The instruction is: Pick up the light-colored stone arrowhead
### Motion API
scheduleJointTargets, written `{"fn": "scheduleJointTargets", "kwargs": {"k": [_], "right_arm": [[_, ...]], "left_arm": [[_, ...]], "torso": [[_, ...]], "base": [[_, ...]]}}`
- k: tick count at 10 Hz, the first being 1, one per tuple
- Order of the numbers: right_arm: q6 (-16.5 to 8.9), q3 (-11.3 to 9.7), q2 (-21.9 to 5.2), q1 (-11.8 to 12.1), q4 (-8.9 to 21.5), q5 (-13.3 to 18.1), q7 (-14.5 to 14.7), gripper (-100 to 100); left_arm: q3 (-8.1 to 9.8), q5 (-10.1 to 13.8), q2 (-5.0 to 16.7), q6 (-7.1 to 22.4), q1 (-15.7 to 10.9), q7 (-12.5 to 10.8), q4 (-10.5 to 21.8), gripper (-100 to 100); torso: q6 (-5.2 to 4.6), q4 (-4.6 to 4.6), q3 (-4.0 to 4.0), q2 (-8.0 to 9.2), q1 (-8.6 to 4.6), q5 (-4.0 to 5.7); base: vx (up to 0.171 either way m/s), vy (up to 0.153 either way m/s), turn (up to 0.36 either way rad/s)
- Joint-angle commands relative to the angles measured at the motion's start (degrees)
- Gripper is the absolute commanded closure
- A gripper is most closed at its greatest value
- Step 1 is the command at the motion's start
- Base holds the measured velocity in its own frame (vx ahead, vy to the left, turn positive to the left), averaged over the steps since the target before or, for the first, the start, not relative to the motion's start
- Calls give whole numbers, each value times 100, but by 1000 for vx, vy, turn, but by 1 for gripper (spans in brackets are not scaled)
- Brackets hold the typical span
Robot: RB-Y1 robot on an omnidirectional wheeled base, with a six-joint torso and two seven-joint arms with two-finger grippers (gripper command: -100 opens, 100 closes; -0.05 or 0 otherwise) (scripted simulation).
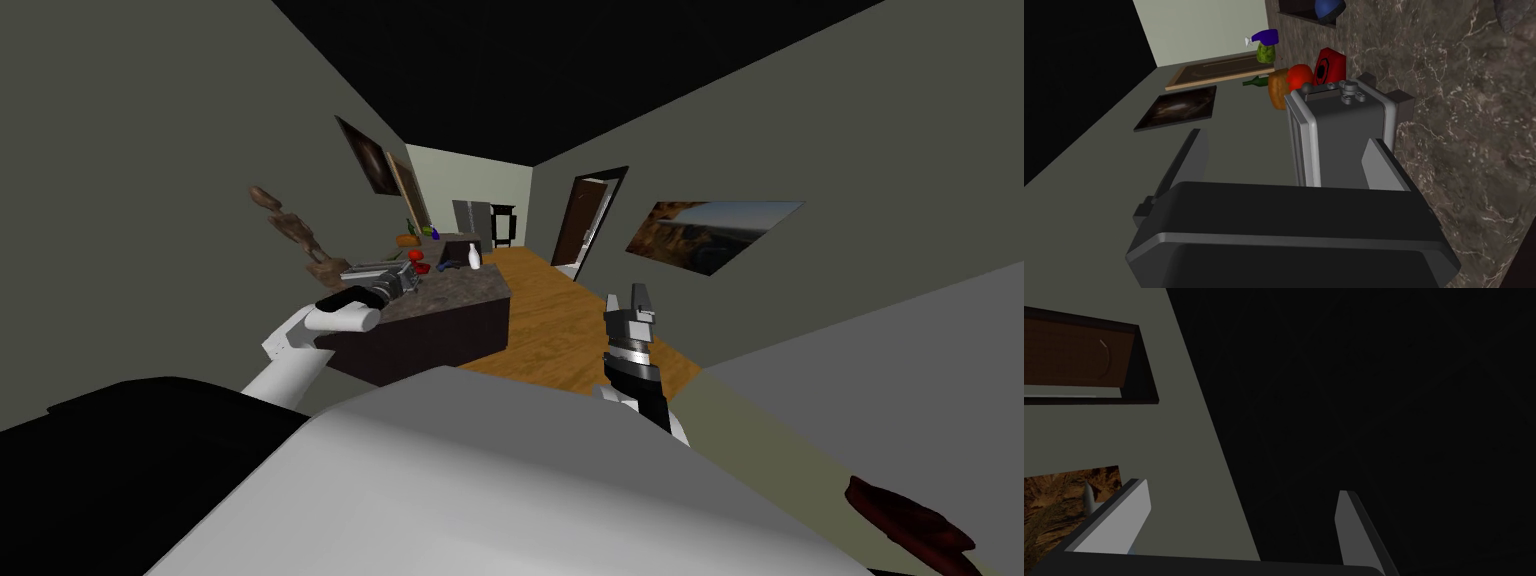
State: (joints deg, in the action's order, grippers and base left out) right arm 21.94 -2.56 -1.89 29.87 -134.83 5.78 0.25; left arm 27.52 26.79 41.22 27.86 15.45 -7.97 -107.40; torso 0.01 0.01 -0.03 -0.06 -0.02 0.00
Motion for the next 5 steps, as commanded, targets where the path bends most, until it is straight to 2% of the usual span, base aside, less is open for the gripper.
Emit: {"fn": "scheduleJointTargets", "kwargs": {"k": [1,3,4,5], "right_arm": [[0,0,0,0,0,0,0,0],[0,0,0,0,0,0,0,0],[0,0,0,0,0,0,0,0],[0,0,0,0,0,0,0,0]], "left_arm": [[93,153,154,286,-87,-64,234,-100],[93,153,154,540,-87,-64,234,-100],[174,306,298,765,-155,-127,455,-100],[174,306,298,911,-155,-127,455,-100]], "torso": [[0,0,0,0,0,0],[0,1,-3,-5,-2,0],[1,0,-1,-2,0,0],[-1,2,-5,-10,-2,1]], "base": [[27,-19,-62],[23,-14,-7],[45,-22,-47],[44,-18,-34]]}}
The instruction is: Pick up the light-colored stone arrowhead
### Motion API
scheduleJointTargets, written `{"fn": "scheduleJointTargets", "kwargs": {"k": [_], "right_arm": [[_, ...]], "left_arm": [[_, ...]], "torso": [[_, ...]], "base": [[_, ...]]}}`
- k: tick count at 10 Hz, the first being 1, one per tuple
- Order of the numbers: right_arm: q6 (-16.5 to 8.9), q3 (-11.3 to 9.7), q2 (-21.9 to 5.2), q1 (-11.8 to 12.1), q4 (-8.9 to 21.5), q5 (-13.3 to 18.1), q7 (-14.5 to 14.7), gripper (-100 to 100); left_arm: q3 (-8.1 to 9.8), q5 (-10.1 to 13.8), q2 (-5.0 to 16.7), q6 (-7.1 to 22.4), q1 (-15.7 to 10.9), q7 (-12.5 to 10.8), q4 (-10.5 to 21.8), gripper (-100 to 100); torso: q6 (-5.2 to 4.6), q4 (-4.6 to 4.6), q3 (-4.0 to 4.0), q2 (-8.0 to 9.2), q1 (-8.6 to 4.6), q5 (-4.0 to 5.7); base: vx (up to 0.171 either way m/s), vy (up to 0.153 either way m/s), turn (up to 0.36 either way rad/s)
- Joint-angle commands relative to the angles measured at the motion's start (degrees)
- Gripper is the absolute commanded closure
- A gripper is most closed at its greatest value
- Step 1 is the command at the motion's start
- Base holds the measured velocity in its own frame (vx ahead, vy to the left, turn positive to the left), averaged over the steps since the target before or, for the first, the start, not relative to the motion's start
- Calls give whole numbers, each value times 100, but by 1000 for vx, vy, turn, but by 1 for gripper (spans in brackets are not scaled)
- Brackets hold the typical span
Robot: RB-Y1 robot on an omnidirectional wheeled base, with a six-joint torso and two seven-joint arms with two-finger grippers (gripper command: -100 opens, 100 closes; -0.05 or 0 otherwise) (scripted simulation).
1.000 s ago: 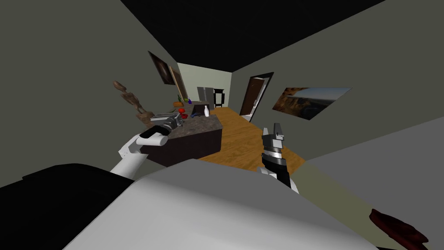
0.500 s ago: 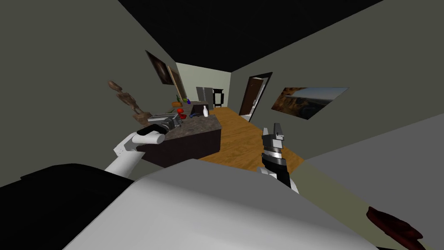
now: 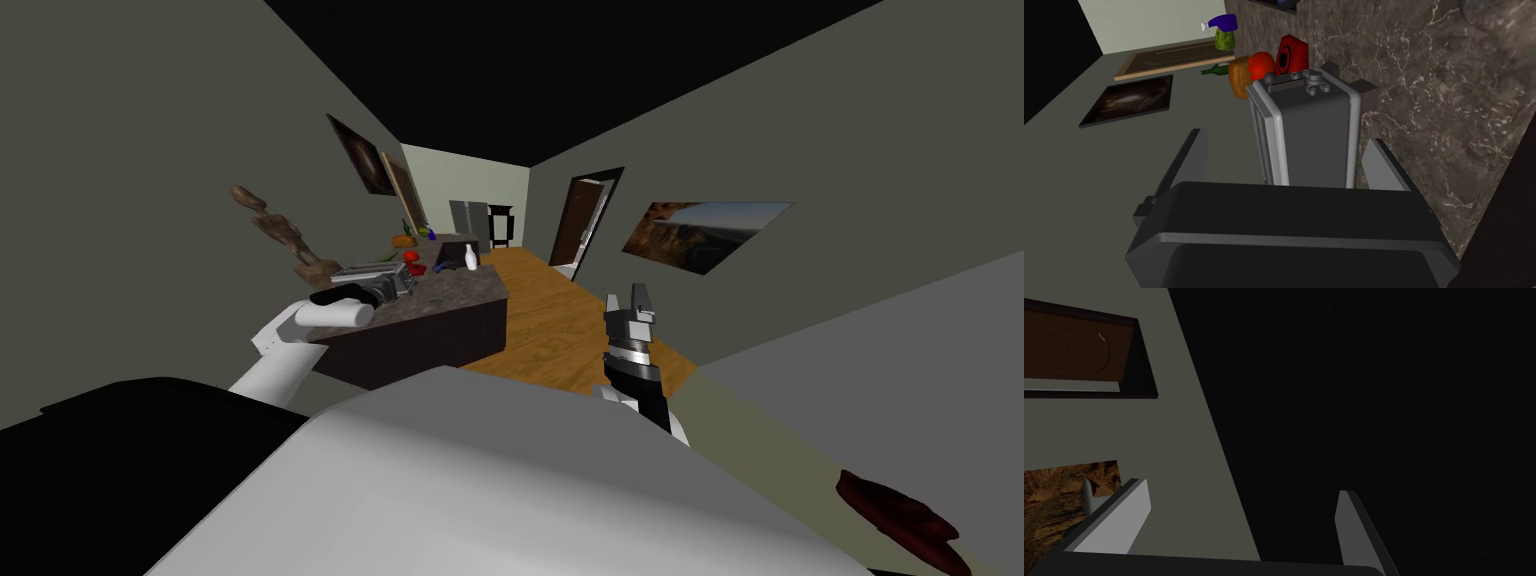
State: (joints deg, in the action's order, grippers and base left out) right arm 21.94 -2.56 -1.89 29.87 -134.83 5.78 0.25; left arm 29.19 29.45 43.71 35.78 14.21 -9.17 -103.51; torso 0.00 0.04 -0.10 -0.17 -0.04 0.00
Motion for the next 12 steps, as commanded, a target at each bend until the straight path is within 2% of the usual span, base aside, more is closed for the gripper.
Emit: {"fn": "scheduleJointTargets", "kwargs": {"k": [1,2,4,5,7,8,10,11,12], "right_arm": [[0,0,0,0,0,0,0,0],[0,0,0,0,0,0,0,0],[0,0,0,0,0,0,0,0],[0,0,0,0,0,0,0,0],[0,0,0,0,0,0,0,0],[0,0,0,0,0,0,0,0],[0,0,0,0,0,0,0,0],[0,0,0,0,0,0,0,0],[0,0,0,0,0,0,0,0]], "left_arm": [[7,40,48,187,-30,-7,66,-100],[74,191,183,393,-92,-69,287,-100],[74,191,183,625,-92,-69,287,-100],[129,339,309,815,-148,-130,507,-100],[129,339,309,1059,-148,-130,507,-100],[170,484,423,1266,-200,-189,726,-100],[170,484,423,1485,-200,-189,726,-100],[201,624,527,1724,-246,-247,941,-100],[201,624,527,1847,-246,-247,941,-100]], "torso": [[0,0,0,0,0,0],[1,-2,4,7,3,0],[1,0,0,1,1,0],[1,-1,3,5,4,-1],[1,1,-2,-3,3,-1],[1,-1,2,4,5,-1],[0,1,-3,-6,5,-1],[1,0,0,1,5,-1],[0,1,-4,-7,6,-1]], "base": [[16,-7,0],[36,-18,-55],[35,-9,-10],[55,-12,-57],[40,-5,-13],[52,-6,-49],[50,-4,-16],[68,-2,-55],[66,-1,-28]]}}
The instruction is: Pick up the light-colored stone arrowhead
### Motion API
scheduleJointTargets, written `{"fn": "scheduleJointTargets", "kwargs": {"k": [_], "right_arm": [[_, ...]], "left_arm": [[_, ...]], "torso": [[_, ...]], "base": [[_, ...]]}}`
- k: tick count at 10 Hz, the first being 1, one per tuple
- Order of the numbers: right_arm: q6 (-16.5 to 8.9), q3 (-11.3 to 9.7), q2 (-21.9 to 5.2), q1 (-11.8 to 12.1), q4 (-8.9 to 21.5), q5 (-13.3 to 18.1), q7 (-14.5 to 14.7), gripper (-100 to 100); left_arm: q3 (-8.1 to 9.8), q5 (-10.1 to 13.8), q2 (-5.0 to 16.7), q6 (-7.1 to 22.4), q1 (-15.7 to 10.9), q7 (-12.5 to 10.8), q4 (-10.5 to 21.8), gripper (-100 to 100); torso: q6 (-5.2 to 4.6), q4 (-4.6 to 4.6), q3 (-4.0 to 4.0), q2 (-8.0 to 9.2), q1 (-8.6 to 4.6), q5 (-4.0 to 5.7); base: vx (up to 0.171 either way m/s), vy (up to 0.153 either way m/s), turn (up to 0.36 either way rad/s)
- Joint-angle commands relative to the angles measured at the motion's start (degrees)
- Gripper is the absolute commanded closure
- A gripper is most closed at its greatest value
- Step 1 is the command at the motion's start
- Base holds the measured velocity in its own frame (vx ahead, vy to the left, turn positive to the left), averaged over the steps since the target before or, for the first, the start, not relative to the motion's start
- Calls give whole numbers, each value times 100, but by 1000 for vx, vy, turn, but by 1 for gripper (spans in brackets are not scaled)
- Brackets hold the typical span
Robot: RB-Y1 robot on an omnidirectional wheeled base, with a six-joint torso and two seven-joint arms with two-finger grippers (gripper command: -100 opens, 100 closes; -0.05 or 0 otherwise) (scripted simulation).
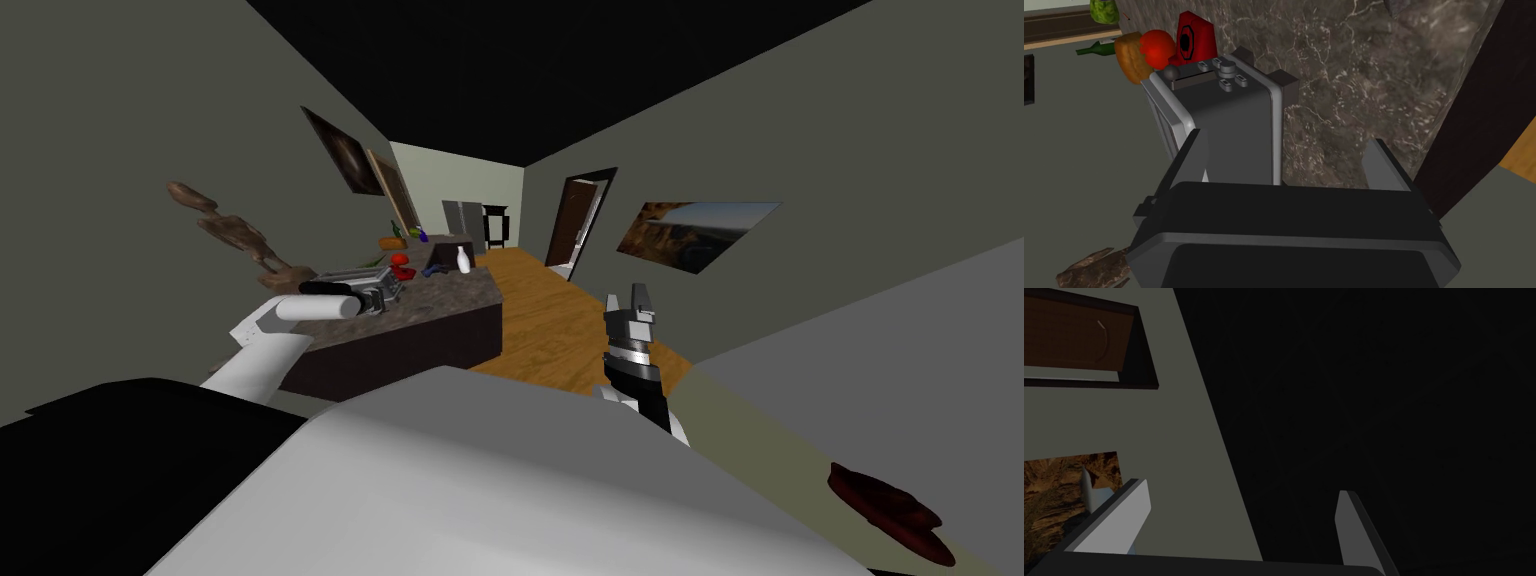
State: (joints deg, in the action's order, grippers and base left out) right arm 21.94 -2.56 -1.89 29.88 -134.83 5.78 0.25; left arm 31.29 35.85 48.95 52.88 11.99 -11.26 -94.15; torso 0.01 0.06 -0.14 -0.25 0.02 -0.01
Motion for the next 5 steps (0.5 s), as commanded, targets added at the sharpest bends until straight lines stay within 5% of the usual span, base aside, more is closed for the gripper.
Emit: {"fn": "scheduleJointTargets", "kwargs": {"k": [1,5], "right_arm": [[0,0,0,0,0,0,0,0],[0,0,0,0,0,0,0,0]], "left_arm": [[-9,-16,3,192,-24,-38,5,-100],[20,250,172,843,-105,-147,421,-100]], "torso": [[0,0,0,0,0,0],[1,-1,4,7,1,-1]], "base": [[33,0,4],[65,4,-33]]}}
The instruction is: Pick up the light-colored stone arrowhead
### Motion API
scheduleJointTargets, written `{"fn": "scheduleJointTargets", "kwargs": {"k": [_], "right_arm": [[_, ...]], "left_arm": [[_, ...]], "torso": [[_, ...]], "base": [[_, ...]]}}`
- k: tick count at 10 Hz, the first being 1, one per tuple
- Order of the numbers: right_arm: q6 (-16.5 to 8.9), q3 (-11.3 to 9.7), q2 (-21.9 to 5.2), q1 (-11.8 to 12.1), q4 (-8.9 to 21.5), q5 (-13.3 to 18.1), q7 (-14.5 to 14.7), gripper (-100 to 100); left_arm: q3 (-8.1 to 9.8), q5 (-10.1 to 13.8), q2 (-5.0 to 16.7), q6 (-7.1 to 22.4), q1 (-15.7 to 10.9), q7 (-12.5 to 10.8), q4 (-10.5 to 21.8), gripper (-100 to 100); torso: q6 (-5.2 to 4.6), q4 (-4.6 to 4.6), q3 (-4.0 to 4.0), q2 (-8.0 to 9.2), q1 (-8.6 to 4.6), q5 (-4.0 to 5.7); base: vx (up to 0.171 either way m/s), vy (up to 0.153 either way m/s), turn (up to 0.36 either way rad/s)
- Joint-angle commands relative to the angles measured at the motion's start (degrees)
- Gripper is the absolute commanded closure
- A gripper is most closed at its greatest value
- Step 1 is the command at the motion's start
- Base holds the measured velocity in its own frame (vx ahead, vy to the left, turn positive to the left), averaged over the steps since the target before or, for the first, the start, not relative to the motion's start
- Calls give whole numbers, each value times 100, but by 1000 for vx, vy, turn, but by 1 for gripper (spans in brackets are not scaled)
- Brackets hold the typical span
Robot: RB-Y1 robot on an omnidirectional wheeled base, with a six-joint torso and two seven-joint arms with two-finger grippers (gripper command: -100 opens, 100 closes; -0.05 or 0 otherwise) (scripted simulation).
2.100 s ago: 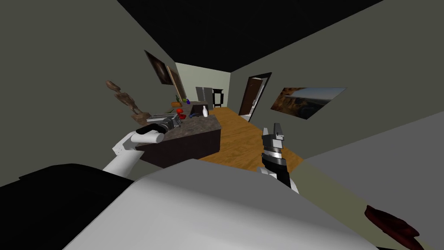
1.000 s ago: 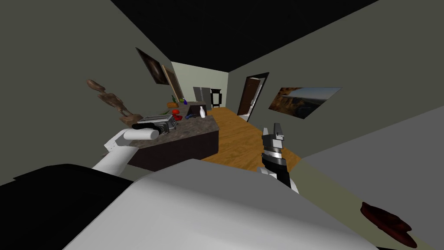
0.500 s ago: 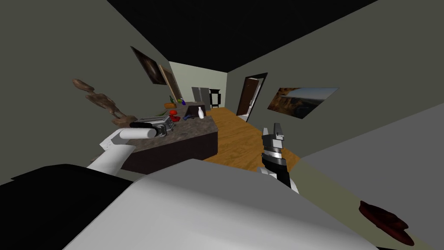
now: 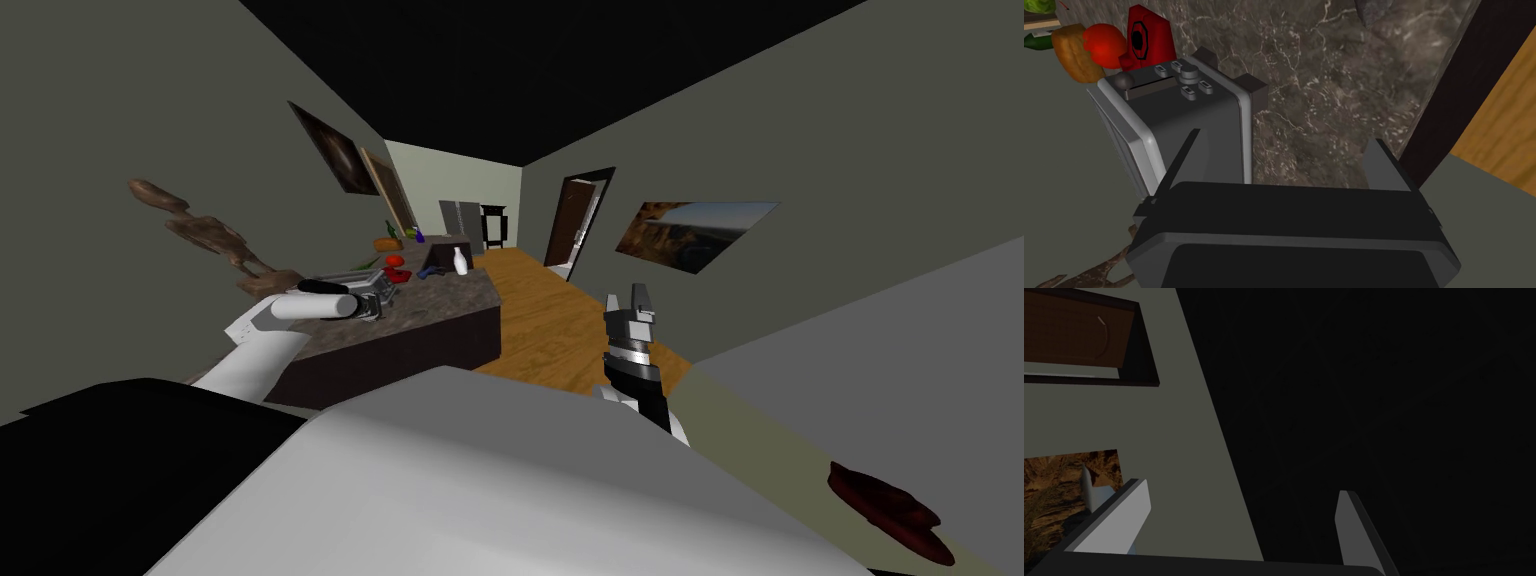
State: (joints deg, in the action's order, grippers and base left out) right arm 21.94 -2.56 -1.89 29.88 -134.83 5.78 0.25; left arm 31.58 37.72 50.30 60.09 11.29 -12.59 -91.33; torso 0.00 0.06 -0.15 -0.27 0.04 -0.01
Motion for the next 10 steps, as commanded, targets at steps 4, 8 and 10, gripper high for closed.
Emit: {"fn": "scheduleJointTargets", "kwargs": {"k": [4,8,10], "right_arm": [[0,0,0,0,0,0,0,0],[0,0,0,0,0,0,0,0],[0,0,0,0,0,0,0,0]], "left_arm": [[-16,303,150,810,-100,-112,530,-100],[-29,414,189,1342,-126,-157,712,-100],[-49,518,218,1662,-148,-199,884,-100]], "torso": [[1,3,-6,-9,2,-1],[1,3,-6,-8,1,-1],[0,1,-1,-1,-1,0]], "base": [[98,13,-41],[80,10,-25],[86,8,-37]]}}
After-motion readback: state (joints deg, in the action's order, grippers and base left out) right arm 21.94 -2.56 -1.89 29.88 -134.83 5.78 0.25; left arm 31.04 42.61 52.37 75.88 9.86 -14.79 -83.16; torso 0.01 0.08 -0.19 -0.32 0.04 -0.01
